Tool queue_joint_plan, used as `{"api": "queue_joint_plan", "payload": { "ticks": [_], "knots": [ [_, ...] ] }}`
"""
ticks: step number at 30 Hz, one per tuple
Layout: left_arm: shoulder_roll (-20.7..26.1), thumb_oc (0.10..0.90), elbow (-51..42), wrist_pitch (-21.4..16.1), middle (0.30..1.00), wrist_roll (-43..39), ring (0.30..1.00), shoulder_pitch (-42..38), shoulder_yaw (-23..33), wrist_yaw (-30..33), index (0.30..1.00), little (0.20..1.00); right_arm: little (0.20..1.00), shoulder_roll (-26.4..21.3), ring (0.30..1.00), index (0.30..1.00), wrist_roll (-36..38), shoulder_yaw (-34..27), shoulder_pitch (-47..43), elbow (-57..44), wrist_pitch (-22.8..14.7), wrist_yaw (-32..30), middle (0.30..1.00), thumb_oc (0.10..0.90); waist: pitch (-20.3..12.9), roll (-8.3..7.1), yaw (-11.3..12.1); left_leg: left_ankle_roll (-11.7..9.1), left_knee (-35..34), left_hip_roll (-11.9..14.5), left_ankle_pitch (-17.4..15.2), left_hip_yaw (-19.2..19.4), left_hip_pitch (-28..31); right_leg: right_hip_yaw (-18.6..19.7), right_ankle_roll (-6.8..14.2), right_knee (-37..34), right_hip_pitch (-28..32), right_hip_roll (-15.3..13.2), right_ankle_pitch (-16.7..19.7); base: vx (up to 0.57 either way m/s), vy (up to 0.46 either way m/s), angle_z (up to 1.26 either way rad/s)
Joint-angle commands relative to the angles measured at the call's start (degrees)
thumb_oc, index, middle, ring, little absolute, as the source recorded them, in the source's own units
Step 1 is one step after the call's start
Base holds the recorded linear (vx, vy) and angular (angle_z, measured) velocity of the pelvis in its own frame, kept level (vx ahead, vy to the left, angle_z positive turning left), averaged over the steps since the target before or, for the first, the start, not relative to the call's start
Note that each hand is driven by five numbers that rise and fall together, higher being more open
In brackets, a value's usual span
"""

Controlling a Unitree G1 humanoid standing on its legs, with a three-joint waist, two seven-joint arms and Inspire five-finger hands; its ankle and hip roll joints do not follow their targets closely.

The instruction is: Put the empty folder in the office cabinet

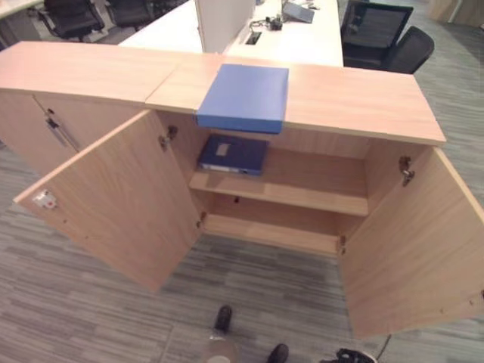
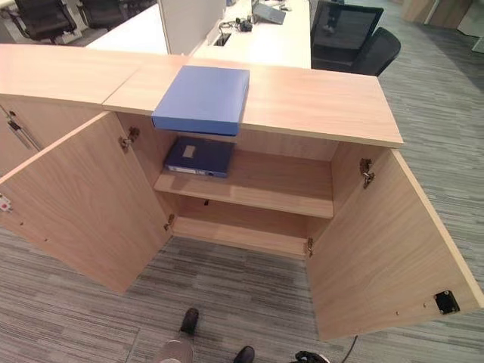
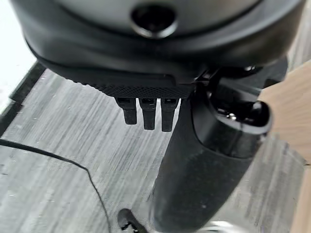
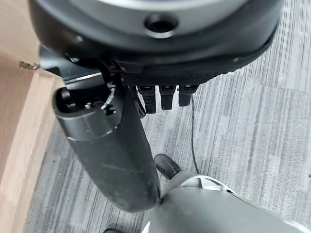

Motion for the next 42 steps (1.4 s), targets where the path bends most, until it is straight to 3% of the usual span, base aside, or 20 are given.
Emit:
{"api": "queue_joint_plan", "payload": {
  "ticks": [1, 5, 7, 8, 11, 12, 14, 15, 16, 18, 19, 21, 23, 24, 25, 27, 28, 29, 34, 42],
  "knots": [
    [1.5, 0.800, -0.3, -1.1, 0.900, -2.5, 0.900, 0.8, 0.5, 0.5, 0.900, 0.900, 0.900, -1.5, 0.900, 0.900, -2.8, 1.5, 1.4, 1.3, 0.0, 0.0, 0.900, 0.800, 0.3, -0.38, 1.4, 4.7, -0.4, -0.4, -0.7, 0.6, -3.7, 5.7, 9.7, 1.9, 4.8, -5.6, -4.8, 0.18, 0.100, -0.17],
    [0.7, 0.800, 0.6, -0.8, 0.900, -2.7, 0.900, 1.9, 1.0, 0.3, 0.900, 0.900, 0.900, -1.2, 0.900, 0.900, -2.3, -0.2, 2.0, 2.2, 0.0, -0.1, 0.900, 0.800, -2.8, 1.71, 1.6, 3.2, -1.0, 0.4, 0.5, 1.0, -1.0, 6.5, 10.8, 0.1, 8.0, -5.3, -5.4, 0.24, 0.173, -0.27],
    [0.7, 0.800, 0.6, -0.8, 0.900, -2.5, 0.900, 1.9, 0.8, 0.3, 0.900, 0.900, 0.900, -1.0, 0.900, 0.900, -2.1, -0.6, 2.0, 2.1, 0.1, -0.3, 0.900, 0.800, -3.4, 1.61, 1.7, 3.1, -1.0, -0.1, 0.7, 1.3, -0.1, 6.4, 11.2, -0.3, 8.6, -6.1, -5.2, 0.30, 0.263, -0.32],
    [0.4, 0.800, -0.1, -1.1, 0.900, -2.7, 0.900, 1.4, 0.0, -0.1, 0.900, 0.900, 0.900, -0.5, 0.900, 0.900, -2.5, -0.5, 2.4, 1.8, 0.2, 0.1, 0.900, 0.800, -4.8, 1.48, 1.6, 4.0, -0.4, -2.3, 0.3, 2.3, 1.4, 6.8, 13.1, -0.3, 9.4, -9.1, -4.3, 0.26, 0.263, -0.26],
    [0.4, 0.800, -1.6, -1.3, 0.900, -4.4, 0.900, 1.0, 0.2, -0.5, 0.900, 0.900, 0.900, 0.0, 0.900, 0.900, -3.4, 0.4, 2.1, 1.2, 0.3, 0.5, 0.900, 0.800, -5.5, 0.87, 2.2, 4.9, -0.4, -4.4, -0.6, 3.1, 2.4, 6.9, 14.6, 0.4, 9.3, -12.0, -3.6, 0.28, 0.296, -0.19],
    [0.3, 0.800, -3.3, -1.4, 0.900, -5.5, 0.900, 0.6, 0.1, -0.9, 0.900, 0.900, 0.900, 0.6, 0.900, 0.900, -3.9, 0.8, 1.8, 0.6, 0.5, 0.8, 0.900, 0.800, -6.6, 0.25, 2.4, 6.0, -0.7, -6.4, -1.9, 4.2, 3.5, 6.5, 16.1, 1.8, 9.3, -15.2, -2.8, 0.33, 0.361, -0.20],
    [0.3, 0.800, -4.1, -1.3, 0.900, -6.0, 0.900, 0.4, -0.1, -0.9, 0.900, 0.900, 0.900, 0.7, 0.900, 0.900, -3.9, 0.9, 1.6, 0.2, 0.6, 0.9, 0.900, 0.800, -6.9, -0.12, 2.4, 6.8, -0.6, -7.7, -2.5, 4.9, 4.1, 6.7, 16.8, 3.2, 9.1, -17.1, -2.3, 0.23, 0.272, -0.15],
    [0.5, 0.800, -5.3, -1.2, 0.900, -6.3, 0.900, 0.2, -0.4, -1.1, 0.900, 0.900, 0.900, 1.2, 0.900, 0.900, -4.1, 0.9, 1.4, -0.6, 0.6, 1.1, 0.900, 0.800, -7.4, -0.50, 2.0, 8.0, -0.6, -9.7, -3.6, 5.5, 5.1, 6.8, 17.7, 6.5, 8.2, -20.3, -0.5, 0.13, 0.179, -0.13],
    [0.5, 0.800, -5.3, -1.2, 0.900, -6.3, 0.900, 0.3, -0.4, -1.1, 0.900, 0.900, 0.900, 1.2, 0.900, 0.900, -4.1, 0.9, 1.4, -0.6, 0.6, 1.1, 0.900, 0.800, -7.4, -0.60, 2.0, 8.1, -0.6, -9.9, -3.6, 5.5, 5.1, 6.9, 17.7, 6.6, 8.1, -20.4, -0.6, 0.20, 0.278, -0.12],
    [0.7, 0.800, -6.2, -0.9, 0.900, -6.0, 0.900, 0.5, -0.5, -1.5, 0.900, 0.900, 0.900, 1.4, 0.900, 0.900, -4.6, 1.2, 1.2, -1.6, 0.6, 1.3, 0.900, 0.800, -7.2, -1.08, 1.7, 9.9, -0.5, -12.8, -4.7, 5.8, 6.9, 7.8, 17.9, 12.4, 6.5, -24.2, 3.7, 0.17, 0.311, -0.03],
    [1.2, 0.800, -6.8, -0.4, 0.900, -4.9, 0.900, 1.0, -1.0, -2.0, 0.900, 0.900, 0.900, 1.3, 0.900, 0.900, -7.7, 2.8, 0.8, -2.1, 0.9, 1.1, 0.900, 0.800, -6.5, -1.20, 1.7, 11.9, -0.7, -15.5, -5.6, 5.9, 8.7, 8.7, 17.1, 19.6, 4.2, -27.7, 10.5, 0.15, 0.315, 0.04],
    [1.5, 0.800, -6.8, -0.4, 0.900, -4.0, 0.900, 1.4, -1.3, -2.3, 0.900, 0.900, 0.900, 1.3, 0.900, 0.900, -7.8, 3.1, 0.6, -2.5, 0.7, 1.1, 0.900, 0.800, -6.1, -1.19, 1.7, 12.4, -1.0, -16.1, -6.0, 6.3, 10.0, 8.7, 16.8, 22.5, 3.0, -28.9, 12.1, 0.15, 0.218, -0.04],
    [2.1, 0.800, -6.3, 0.0, 0.900, -3.3, 0.900, 1.9, -1.3, -2.4, 0.900, 0.900, 0.900, 1.5, 0.900, 0.900, -7.4, 3.2, 0.0, -2.7, 0.8, 0.7, 0.900, 0.800, -5.1, -1.23, 1.7, 12.3, -1.0, -16.1, -8.5, 6.7, 12.1, 7.7, 17.2, 25.9, 1.0, -30.1, 11.2, 0.17, 0.082, -0.04],
    [1.8, 0.800, -5.4, -0.3, 0.900, -3.7, 0.900, 1.5, -1.8, -2.1, 0.900, 0.900, 0.900, 1.1, 0.900, 0.900, -5.9, 2.6, -0.9, -3.0, 0.7, 0.7, 0.900, 0.800, -4.1, -0.22, 0.5, 12.2, -1.0, -14.7, -7.7, 6.7, 11.9, 6.6, 14.9, 22.2, -2.4, -25.9, 8.0, 0.05, -0.073, -0.11],
    [1.7, 0.800, -5.4, -0.4, 0.900, -3.8, 0.900, 1.4, -1.9, -2.0, 0.900, 0.900, 0.900, 0.9, 0.900, 0.900, -5.4, 2.4, -1.2, -3.1, 0.6, 0.5, 0.900, 0.800, -3.6, 0.12, 0.0, 12.1, -1.0, -14.3, -7.6, 5.9, 12.0, 7.0, 14.7, 19.5, -2.7, -23.5, 6.6, 0.04, -0.158, -0.08],
    [1.9, 0.800, -5.3, -0.8, 0.900, -3.3, 0.900, 0.7, -2.8, -1.3, 0.900, 0.900, 0.900, 0.1, 0.900, 0.900, -3.3, 2.0, -1.7, -3.0, 0.1, -0.2, 0.900, 0.800, -2.2, 0.32, -2.1, 11.8, -1.0, -14.0, -8.0, 4.5, 13.0, 10.1, 14.9, 9.7, -4.1, -15.5, 4.8, 0.09, -0.181, 0.15],
    [1.9, 0.800, -5.2, -0.8, 0.900, -3.3, 0.900, 0.7, -2.8, -1.3, 0.900, 0.900, 0.900, 0.1, 0.900, 0.900, -3.3, 2.0, -1.7, -3.0, 0.1, -0.2, 0.900, 0.800, -2.2, 0.37, -2.1, 11.8, -1.0, -14.0, -8.0, 4.5, 12.9, 10.0, 14.8, 9.3, -4.1, -15.4, 5.1, 0.12, -0.142, 0.24],
    [1.7, 0.800, -5.8, -1.5, 0.900, -2.8, 0.900, 0.6, -3.0, -2.1, 0.900, 0.900, 0.900, 0.5, 0.900, 0.900, -2.3, 0.9, -1.8, -2.4, 0.1, -0.1, 0.900, 0.800, -2.0, 0.36, -2.9, 11.7, -1.0, -14.1, -7.9, 3.2, 13.2, 12.1, 15.4, 5.9, -3.2, -13.2, 4.0, 0.11, -0.092, 0.29],
    [0.8, 0.800, -10.8, -2.7, 0.900, -5.3, 0.900, 0.8, -3.9, -2.0, 0.900, 0.900, 0.900, 0.7, 0.900, 0.900, -2.8, 1.3, -0.4, -1.1, -0.6, -0.2, 0.900, 0.800, -3.8, -0.17, -2.5, 10.6, -0.4, -12.4, -8.0, 2.3, 12.8, 8.2, 14.5, -0.1, 0.1, -11.1, 4.6, 0.16, -0.181, 0.37],
    [2.7, 0.800, -44.3, -3.3, 0.900, -13.0, 0.900, 8.3, -4.8, -3.2, 0.900, 0.900, 0.900, 0.3, 0.900, 0.900, -4.0, -0.4, 1.1, -1.4, -0.1, -0.9, 0.900, 0.800, -5.5, 0.12, -1.7, 8.7, -0.9, -9.5, -8.5, 0.4, 14.4, 5.3, 13.6, -5.4, 6.4, -8.3, 3.2, 0.09, -0.107, 0.20]
  ]
}}
